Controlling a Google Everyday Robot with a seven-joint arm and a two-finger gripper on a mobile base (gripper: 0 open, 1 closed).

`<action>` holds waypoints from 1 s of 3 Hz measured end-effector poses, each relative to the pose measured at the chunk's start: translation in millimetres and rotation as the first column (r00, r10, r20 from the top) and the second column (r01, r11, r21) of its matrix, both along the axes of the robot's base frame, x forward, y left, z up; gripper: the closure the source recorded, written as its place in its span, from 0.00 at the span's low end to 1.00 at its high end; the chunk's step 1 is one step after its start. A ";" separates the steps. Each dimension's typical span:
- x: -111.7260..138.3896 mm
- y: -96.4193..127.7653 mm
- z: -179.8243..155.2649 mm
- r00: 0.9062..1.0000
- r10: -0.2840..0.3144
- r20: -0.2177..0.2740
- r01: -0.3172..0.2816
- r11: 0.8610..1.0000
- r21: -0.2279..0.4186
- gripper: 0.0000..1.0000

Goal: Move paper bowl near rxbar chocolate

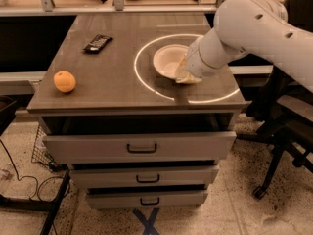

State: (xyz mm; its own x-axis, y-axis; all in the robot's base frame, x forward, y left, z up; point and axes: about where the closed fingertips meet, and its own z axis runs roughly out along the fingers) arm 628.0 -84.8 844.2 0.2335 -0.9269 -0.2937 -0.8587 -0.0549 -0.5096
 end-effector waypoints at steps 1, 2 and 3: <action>-7.0 6.8 3.3 0.999 0.012 0.030 -0.012 1.000 0.001 1.00; 1.4 17.7 23.9 0.993 0.050 0.104 -0.050 0.999 -0.002 1.00; 23.0 38.0 50.9 0.977 0.119 0.176 -0.120 0.993 -0.007 1.00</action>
Offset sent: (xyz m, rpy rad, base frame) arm 0.0179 0.0299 0.0596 0.0069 -0.2160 0.0974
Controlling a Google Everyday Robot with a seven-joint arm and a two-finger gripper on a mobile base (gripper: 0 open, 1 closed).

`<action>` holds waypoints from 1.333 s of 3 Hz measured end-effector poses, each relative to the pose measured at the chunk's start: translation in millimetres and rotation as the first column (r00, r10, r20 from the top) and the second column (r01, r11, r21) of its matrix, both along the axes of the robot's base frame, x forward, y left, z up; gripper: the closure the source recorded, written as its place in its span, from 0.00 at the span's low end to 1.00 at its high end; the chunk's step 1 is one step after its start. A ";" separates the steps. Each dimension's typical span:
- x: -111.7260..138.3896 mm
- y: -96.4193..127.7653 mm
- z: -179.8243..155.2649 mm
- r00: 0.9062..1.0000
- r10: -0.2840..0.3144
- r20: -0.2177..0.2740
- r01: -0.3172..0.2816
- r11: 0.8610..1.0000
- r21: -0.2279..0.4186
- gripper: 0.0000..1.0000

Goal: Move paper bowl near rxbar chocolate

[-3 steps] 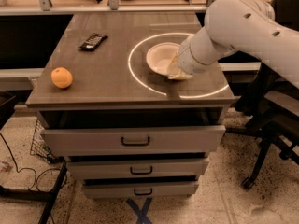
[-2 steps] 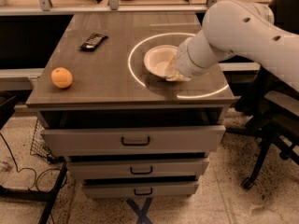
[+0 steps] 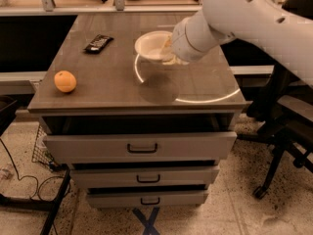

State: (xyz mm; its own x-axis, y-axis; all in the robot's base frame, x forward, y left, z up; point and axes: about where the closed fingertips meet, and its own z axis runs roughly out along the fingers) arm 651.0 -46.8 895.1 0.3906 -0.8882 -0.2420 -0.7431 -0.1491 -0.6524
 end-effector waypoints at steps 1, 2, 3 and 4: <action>25.9 33.0 27.3 0.994 0.087 0.073 -0.089 0.996 0.026 1.00; 51.9 80.7 52.7 0.970 0.192 0.148 -0.204 0.977 0.070 1.00; 76.8 128.7 61.5 0.938 0.295 0.181 -0.315 0.945 0.090 1.00; 99.8 161.9 47.8 0.910 0.383 0.160 -0.402 0.908 0.114 1.00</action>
Offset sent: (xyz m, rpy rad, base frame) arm 0.0829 0.1368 0.0884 0.1575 -0.2331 0.3370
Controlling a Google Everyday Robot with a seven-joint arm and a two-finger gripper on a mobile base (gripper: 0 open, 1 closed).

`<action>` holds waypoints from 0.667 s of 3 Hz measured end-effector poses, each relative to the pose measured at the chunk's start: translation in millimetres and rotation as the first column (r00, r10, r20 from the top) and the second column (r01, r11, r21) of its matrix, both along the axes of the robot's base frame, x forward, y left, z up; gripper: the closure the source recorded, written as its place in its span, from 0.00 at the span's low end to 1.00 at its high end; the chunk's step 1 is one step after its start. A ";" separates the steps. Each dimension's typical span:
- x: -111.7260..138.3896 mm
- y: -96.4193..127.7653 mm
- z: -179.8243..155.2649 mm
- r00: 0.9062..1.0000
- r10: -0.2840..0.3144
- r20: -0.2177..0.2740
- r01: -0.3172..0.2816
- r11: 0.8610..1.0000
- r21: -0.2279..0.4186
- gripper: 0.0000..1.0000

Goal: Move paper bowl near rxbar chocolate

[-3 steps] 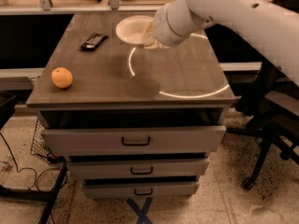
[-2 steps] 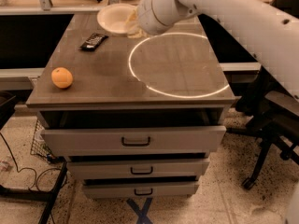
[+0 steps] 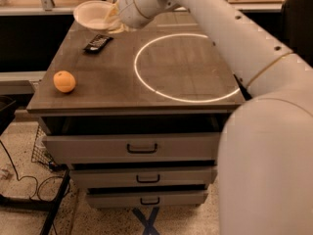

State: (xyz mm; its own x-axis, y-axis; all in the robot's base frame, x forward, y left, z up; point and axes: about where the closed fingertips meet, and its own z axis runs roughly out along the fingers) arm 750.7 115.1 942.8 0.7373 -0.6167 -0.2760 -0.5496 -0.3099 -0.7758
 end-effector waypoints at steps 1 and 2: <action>17.2 21.2 -37.5 0.996 0.051 -0.069 -0.054 0.997 -0.046 1.00; 32.3 26.5 -80.8 0.987 0.063 -0.149 -0.079 0.992 -0.102 1.00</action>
Offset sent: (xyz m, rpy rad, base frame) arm 0.0633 0.0241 -0.1243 -0.1834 0.2396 0.0854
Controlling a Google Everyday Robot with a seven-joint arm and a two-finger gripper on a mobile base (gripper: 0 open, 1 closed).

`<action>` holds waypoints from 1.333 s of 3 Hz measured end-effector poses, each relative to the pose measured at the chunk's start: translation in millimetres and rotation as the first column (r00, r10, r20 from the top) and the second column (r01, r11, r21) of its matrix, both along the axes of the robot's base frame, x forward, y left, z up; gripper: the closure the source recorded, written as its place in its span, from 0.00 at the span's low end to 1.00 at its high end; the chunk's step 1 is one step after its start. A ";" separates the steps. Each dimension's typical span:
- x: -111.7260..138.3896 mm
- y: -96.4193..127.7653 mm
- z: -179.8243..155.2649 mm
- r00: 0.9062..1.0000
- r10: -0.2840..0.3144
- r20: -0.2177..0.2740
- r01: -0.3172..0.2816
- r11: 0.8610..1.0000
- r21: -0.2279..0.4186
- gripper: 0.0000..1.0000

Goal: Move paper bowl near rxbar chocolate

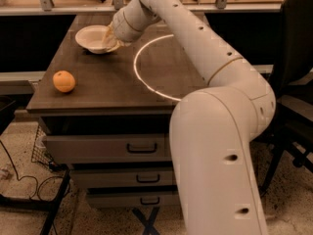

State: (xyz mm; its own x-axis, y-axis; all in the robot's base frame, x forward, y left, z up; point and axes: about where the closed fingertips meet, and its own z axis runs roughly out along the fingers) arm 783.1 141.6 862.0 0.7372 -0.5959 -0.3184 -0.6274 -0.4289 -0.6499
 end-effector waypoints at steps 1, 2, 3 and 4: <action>13.0 -24.0 -42.4 0.997 -0.038 -0.072 0.032 0.996 -0.080 1.00; 13.1 -24.2 -34.9 0.997 -0.039 -0.072 0.033 0.996 -0.080 1.00; 13.1 -24.4 -34.3 0.997 -0.039 -0.073 0.033 0.996 -0.081 1.00; 13.1 -24.4 -32.8 0.997 -0.039 -0.073 0.033 0.996 -0.081 1.00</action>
Offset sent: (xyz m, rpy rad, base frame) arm 0.0416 -0.1289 -0.0979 -0.2344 0.2073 -0.2107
